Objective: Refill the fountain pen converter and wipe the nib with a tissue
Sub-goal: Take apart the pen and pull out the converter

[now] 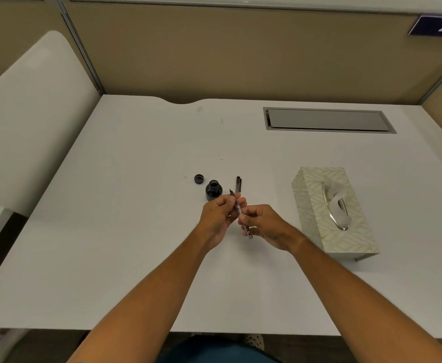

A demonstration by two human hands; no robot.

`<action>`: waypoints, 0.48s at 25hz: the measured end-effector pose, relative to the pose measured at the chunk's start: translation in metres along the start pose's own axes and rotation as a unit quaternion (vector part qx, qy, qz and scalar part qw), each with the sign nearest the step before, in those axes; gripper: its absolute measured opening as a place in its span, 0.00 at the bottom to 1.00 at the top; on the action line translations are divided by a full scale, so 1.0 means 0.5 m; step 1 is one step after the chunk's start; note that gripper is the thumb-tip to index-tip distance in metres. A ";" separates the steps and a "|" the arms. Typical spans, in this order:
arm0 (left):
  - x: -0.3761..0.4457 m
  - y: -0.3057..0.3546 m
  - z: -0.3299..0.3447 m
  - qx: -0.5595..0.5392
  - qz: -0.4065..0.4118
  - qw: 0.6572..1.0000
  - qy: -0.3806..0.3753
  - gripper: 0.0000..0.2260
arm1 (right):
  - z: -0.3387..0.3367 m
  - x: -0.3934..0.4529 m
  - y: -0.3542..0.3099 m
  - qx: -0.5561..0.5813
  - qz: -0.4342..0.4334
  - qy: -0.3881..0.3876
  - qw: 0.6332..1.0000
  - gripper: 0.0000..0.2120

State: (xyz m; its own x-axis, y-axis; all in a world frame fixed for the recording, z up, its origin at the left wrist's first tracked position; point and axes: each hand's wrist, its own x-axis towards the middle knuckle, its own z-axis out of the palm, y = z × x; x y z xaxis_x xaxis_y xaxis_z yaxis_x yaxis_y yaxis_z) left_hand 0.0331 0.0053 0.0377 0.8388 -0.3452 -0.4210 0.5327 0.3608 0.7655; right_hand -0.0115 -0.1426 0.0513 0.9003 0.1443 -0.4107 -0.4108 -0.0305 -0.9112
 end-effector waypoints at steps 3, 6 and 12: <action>-0.006 -0.002 -0.002 -0.015 0.002 1.000 -0.005 0.08 | 0.003 -0.004 0.001 -0.014 0.009 0.001 1.000 0.08; -0.011 -0.003 -0.003 -0.027 0.003 1.000 -0.014 0.07 | 0.002 -0.006 0.000 -0.001 0.023 -0.005 1.000 0.09; -0.019 -0.009 0.005 0.010 0.032 0.999 0.010 0.06 | 0.007 -0.009 -0.006 -0.055 0.017 0.031 0.998 0.08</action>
State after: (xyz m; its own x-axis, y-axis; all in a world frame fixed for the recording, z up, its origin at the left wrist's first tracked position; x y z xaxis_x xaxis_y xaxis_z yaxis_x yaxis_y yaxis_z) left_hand 0.0222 0.0048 0.0395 0.8731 -0.3040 -0.3812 0.4762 0.3641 0.8004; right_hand -0.0149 -0.1397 0.0559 0.8944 0.0796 -0.4402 -0.4266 -0.1441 -0.8929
